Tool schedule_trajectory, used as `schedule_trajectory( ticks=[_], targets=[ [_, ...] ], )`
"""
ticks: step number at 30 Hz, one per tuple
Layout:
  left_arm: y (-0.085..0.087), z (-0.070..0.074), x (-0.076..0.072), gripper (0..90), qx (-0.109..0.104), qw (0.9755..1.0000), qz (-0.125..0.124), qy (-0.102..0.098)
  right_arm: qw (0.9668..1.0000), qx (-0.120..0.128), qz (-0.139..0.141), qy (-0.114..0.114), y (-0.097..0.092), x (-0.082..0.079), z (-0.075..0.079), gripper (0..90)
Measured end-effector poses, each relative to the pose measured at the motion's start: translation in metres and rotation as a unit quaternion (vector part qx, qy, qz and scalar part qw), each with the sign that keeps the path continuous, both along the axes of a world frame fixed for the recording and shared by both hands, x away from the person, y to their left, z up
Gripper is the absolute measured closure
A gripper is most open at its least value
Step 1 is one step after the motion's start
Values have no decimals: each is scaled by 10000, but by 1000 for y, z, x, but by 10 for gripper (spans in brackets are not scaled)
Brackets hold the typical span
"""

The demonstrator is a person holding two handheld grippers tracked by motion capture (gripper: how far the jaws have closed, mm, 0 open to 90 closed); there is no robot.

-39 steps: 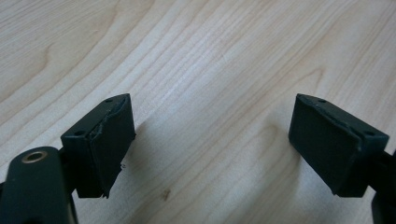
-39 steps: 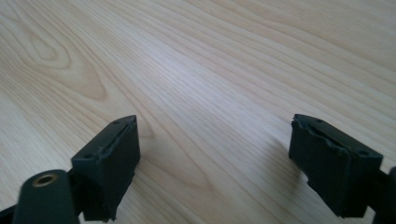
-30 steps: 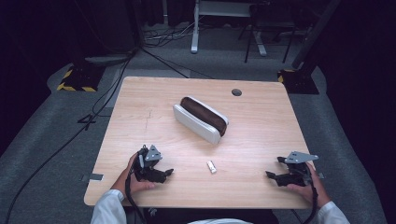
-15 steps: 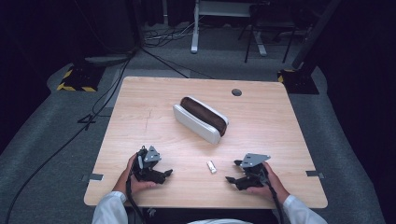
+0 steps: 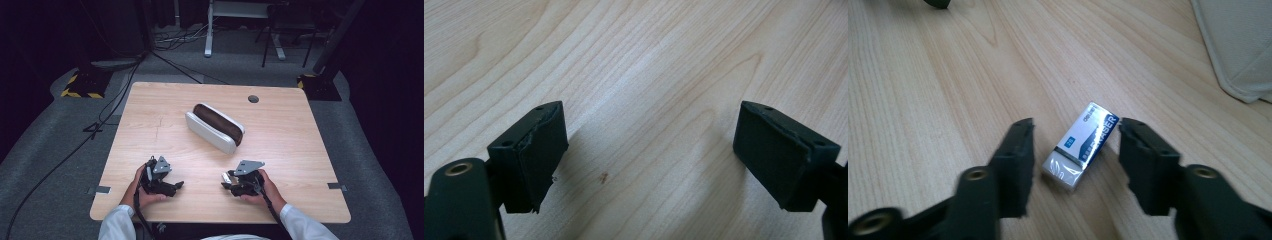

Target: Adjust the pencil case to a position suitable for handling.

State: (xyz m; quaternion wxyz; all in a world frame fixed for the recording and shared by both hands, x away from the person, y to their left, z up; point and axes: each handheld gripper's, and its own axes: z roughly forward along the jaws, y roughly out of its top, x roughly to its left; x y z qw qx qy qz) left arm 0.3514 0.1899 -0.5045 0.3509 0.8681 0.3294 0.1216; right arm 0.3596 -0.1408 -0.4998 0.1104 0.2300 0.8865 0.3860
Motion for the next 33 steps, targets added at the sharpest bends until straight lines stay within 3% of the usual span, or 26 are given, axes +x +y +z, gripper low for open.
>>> schedule_trajectory(
  ticks=[4,7,12,17,18,27,30,33],
  targets=[
    [3,2,5,160,75,9998,-165,37,10000,-43,-14,3,-7,3,2,723],
    [3,9,9,165,19,9996,-294,-24,10000,-67,54,8,-19,4,2,729],
    [-9,34,24,161,-162,9983,-464,-320,10000,-42,63,57,-50,5,2,732],
    [-34,62,40,165,-381,9948,-712,-615,10000,1,-17,52,-79,1,2,732],
    [-34,62,40,167,-381,9948,-712,-615,10000,1,-17,52,-79,1,2,732],
    [-80,100,72,173,-336,9873,-1197,-988,9996,53,-220,151,-124,-1,2,732],
    [-89,106,79,175,-338,9863,-1260,-1010,9993,117,-303,192,-136,-1,2,732],
    [-105,110,91,175,-211,9851,-1415,-957,9991,126,-364,182,-145,-1,2,732]
  ],
)
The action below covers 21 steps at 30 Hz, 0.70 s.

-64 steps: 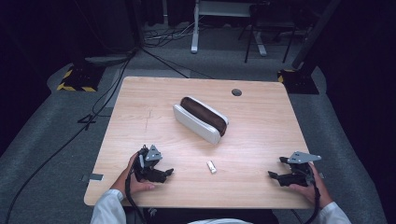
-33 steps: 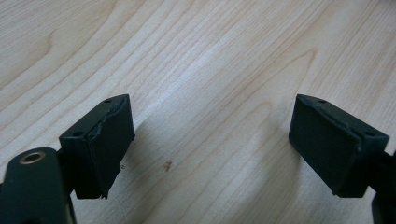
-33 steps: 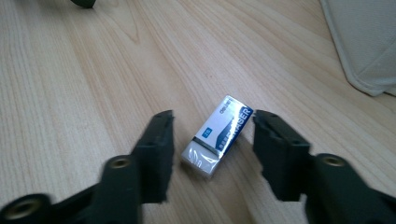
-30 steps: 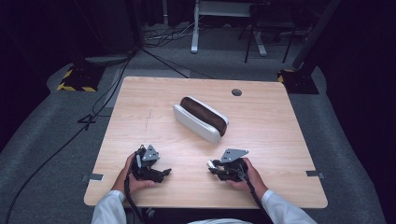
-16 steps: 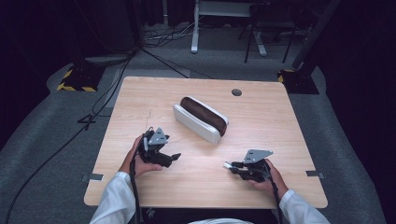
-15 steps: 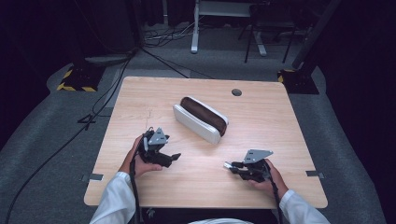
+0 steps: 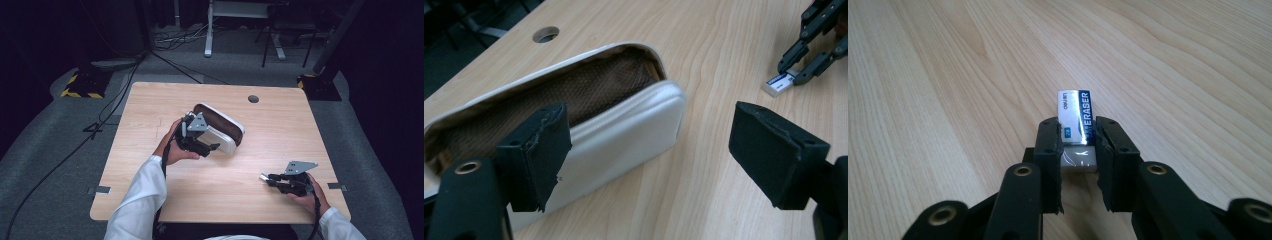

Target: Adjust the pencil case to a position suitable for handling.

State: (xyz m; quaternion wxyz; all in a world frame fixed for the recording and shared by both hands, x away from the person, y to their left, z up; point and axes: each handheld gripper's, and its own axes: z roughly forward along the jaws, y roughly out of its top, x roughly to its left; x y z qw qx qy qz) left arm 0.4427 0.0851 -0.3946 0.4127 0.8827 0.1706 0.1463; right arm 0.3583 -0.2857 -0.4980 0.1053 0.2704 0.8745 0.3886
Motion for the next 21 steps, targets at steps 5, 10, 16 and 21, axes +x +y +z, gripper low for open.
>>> schedule_trajectory(
  ticks=[5,10,16,21],
  targets=[
    [-21,-5,14,197,216,9994,-201,152,10000,9,-40,-37,-13,-3,-1,731],
    [-38,-16,21,409,616,9970,-411,211,9999,27,-105,-30,-22,-2,-1,731],
    [-49,-19,22,574,592,9958,-650,252,9999,14,-99,-61,-25,1,-1,731],
    [-68,-19,18,733,546,9961,-660,207,9999,57,-77,-37,-27,2,-1,731]
  ],
)
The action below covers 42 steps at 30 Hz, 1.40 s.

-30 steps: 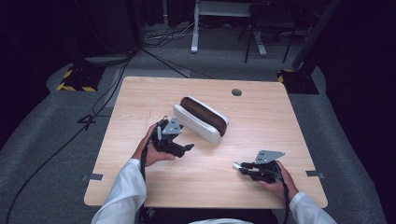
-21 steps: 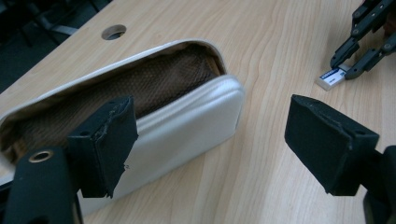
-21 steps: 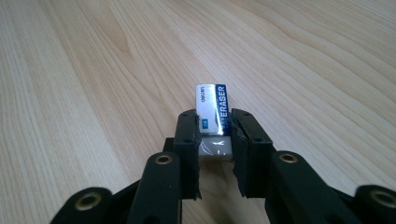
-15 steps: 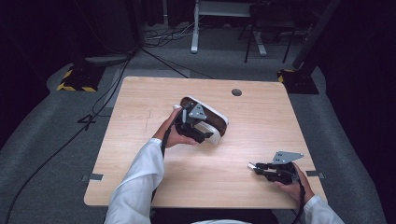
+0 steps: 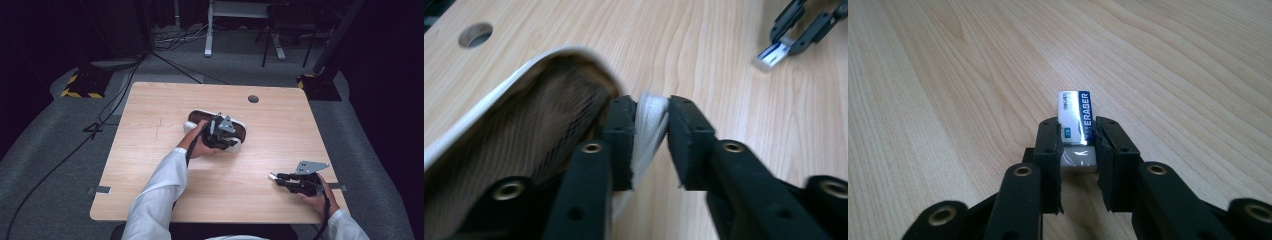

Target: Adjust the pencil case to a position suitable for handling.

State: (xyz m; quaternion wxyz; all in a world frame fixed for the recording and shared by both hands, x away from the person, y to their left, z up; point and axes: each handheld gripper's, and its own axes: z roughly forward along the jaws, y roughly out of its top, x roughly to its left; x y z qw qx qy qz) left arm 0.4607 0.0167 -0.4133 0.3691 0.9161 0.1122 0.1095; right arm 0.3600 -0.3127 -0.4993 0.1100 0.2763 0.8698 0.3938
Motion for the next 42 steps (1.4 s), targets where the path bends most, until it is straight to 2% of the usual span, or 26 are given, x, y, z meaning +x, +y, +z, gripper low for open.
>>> schedule_trajectory(
  ticks=[2,3,6,7,8,10,11,13,15,18,20,22,23,24,27,31,33,35,38,42],
  targets=[
    [-5,0,-1,762,23,10000,-3,-21,10000,0,-37,-8,0,0,0,731],
    [-15,1,-2,766,9,10000,1,6,10000,-13,-57,-22,-1,0,0,731],
    [-32,2,-7,770,42,9999,-40,82,10000,-20,-55,-44,-1,0,0,731],
    [-32,2,-7,764,42,9999,-40,82,10000,-20,-55,-44,-1,0,0,731],
    [-36,3,-10,764,119,9999,-33,53,10000,-23,-47,-40,-1,0,0,731],
    [-39,4,-12,733,168,9999,-20,38,10000,-7,-44,-38,-2,0,0,731],
    [-42,6,-15,733,224,9997,-1,94,10000,0,-35,-31,-2,0,0,731],
    [-42,7,-19,666,319,9995,29,27,10000,-1,-37,-22,-2,1,0,731],
    [-35,10,-25,636,338,9994,2,-7,10000,0,-45,-25,-3,0,0,731],
    [-15,14,-30,584,316,9993,137,-128,10000,-2,-43,-29,-3,1,0,731],
    [6,16,-32,534,232,9990,301,-219,10000,1,-43,-4,-3,1,0,731],
    [30,18,-34,518,109,9987,456,-217,10000,-1,-51,-22,-3,2,0,731],
    [40,17,-34,492,81,9979,563,-299,10000,11,-65,-7,-3,2,0,731],
    [40,17,-34,483,81,9979,563,-299,10000,17,-79,-7,-4,2,0,731],
    [74,15,-34,462,-105,9960,854,-236,10000,33,-85,13,-4,2,0,731],
    [108,4,-31,396,-339,9943,1011,-81,9999,54,-83,30,-4,3,0,731],
    [115,-4,-28,387,-588,9929,1018,166,9999,75,-84,45,-5,3,-1,731],
    [116,-13,-26,391,-551,9935,969,243,9999,73,-89,41,-5,3,-1,731],
    [108,-25,-26,530,-357,9960,782,258,9999,49,-103,15,-6,4,0,731],
    [96,-27,-27,694,-484,9974,464,263,9999,62,-147,31,-10,4,0,731]
  ],
)
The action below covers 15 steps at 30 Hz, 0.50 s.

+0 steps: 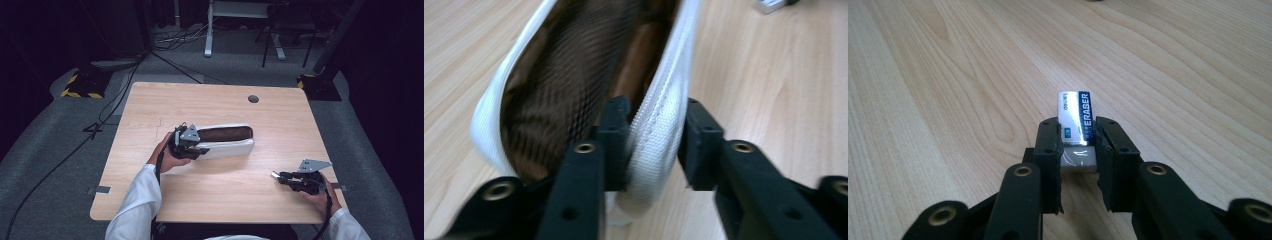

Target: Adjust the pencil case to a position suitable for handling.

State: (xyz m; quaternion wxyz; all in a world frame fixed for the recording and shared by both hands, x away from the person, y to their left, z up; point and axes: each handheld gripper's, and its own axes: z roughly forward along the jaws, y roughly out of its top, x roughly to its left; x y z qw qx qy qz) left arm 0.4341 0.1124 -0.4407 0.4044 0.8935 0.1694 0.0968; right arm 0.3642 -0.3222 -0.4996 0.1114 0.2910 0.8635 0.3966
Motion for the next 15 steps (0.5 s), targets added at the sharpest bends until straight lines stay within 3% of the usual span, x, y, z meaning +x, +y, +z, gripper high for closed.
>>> schedule_trajectory(
  ticks=[1,5,9,15],
  targets=[
    [0,0,0,725,0,10000,0,0,10000,0,0,0,0,0,0,731],
    [-19,1,-3,767,17,9992,-386,-39,10000,-6,-39,5,-4,1,0,732],
    [-39,1,-12,776,18,9971,-755,-86,9999,-8,-118,0,-10,3,0,732],
    [-50,4,-26,776,-6,9934,-1147,-81,9996,14,-264,8,-18,5,0,732]
  ],
)
